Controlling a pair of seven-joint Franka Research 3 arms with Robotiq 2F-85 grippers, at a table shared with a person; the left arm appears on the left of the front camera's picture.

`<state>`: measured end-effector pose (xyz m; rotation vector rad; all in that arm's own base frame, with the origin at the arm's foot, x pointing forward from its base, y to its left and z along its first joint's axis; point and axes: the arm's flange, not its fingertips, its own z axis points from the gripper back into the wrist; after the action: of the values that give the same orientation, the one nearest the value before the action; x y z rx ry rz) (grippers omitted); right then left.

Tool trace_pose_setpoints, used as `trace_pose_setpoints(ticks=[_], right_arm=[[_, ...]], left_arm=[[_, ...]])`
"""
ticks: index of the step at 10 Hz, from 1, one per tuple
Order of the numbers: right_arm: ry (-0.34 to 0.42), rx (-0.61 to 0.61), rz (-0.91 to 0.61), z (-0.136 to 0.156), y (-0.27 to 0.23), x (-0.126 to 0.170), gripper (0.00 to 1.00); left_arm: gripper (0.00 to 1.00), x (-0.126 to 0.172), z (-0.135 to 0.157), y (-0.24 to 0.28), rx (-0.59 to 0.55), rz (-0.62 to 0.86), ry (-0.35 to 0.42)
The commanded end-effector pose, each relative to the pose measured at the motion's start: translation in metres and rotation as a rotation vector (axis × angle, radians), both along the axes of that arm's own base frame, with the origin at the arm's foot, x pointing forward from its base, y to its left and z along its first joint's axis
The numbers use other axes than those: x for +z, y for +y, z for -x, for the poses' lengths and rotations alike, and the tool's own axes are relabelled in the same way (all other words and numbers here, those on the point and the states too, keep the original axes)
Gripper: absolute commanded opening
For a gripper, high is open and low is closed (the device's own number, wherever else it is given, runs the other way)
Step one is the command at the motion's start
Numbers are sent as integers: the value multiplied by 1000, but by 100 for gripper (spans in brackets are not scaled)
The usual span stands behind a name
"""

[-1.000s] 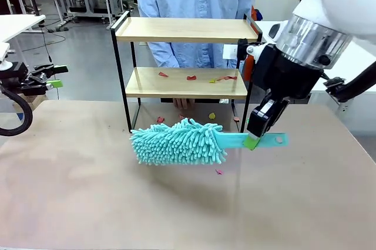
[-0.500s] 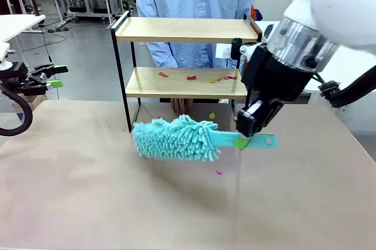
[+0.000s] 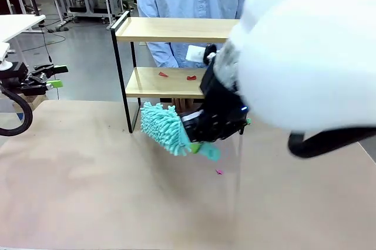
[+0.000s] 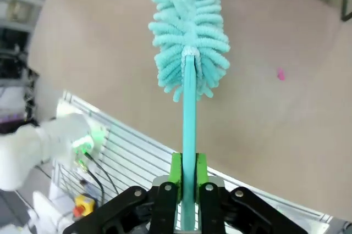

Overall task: Clean the shelf.
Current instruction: Clean the specific section of the Shelf indicated by the human with the Duster.

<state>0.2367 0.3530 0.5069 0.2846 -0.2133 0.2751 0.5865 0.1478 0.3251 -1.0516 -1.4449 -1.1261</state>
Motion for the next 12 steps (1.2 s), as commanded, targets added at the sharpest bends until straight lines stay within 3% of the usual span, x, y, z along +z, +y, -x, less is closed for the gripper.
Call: trace_pose_setpoints(ticks=[1,4,5,9,12], right_arm=[[-28,-97,-4,-15,43,-15,13],[-56,-242,-75,-30,71,-32,13],[-19,-105,-29,-8,50,-32,13],[-9,-134,-36,-12,58,-37,13],[-139,-270,-14,-35,98,-60,13]], left_arm=[[100,3,3,-1,-7,-8,-9],[100,3,3,-1,-7,-8,-9],[100,3,3,-1,-7,-8,-9],[100,3,3,-1,-7,-8,-9],[100,3,3,-1,-7,-8,-9]])
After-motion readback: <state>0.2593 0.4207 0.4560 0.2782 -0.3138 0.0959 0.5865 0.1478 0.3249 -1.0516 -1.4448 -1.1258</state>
